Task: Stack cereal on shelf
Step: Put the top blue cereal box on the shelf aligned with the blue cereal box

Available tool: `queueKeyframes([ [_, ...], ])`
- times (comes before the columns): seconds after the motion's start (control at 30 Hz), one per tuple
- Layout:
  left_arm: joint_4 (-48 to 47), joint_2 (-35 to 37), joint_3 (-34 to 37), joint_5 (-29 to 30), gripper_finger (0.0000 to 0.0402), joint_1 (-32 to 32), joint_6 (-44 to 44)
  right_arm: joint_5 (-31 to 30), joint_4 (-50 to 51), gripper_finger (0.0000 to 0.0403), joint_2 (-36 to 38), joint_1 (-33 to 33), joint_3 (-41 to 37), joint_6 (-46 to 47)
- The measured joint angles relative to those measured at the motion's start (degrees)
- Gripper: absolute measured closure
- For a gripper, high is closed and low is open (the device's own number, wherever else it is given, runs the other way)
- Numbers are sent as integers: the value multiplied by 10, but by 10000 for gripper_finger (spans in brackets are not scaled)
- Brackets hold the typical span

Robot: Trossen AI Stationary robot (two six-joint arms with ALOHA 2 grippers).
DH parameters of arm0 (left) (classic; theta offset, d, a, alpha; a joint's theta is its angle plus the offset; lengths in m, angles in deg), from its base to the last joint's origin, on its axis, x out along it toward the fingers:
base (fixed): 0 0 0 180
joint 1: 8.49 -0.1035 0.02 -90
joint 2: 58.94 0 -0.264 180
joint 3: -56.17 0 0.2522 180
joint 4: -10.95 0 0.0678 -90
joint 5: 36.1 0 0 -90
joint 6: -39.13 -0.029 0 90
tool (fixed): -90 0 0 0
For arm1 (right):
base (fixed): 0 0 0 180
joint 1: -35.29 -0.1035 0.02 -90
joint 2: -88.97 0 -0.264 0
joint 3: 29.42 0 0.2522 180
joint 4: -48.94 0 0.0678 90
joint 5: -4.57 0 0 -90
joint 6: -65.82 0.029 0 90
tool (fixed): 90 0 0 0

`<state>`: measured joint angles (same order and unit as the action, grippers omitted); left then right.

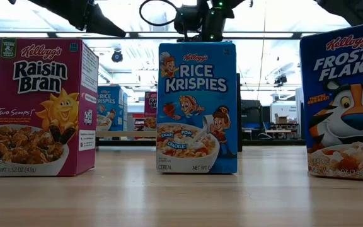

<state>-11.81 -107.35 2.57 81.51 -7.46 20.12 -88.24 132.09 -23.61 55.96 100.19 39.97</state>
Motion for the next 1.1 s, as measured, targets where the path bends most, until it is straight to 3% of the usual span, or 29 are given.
queueKeyframes([
  [0.33,0,0,0,0,261,0,0,-10,-11,193,0,5,0,-7],
  [1.1,0,0,0,0,261,0,0,-55,-11,197,4,5,0,-12],
])
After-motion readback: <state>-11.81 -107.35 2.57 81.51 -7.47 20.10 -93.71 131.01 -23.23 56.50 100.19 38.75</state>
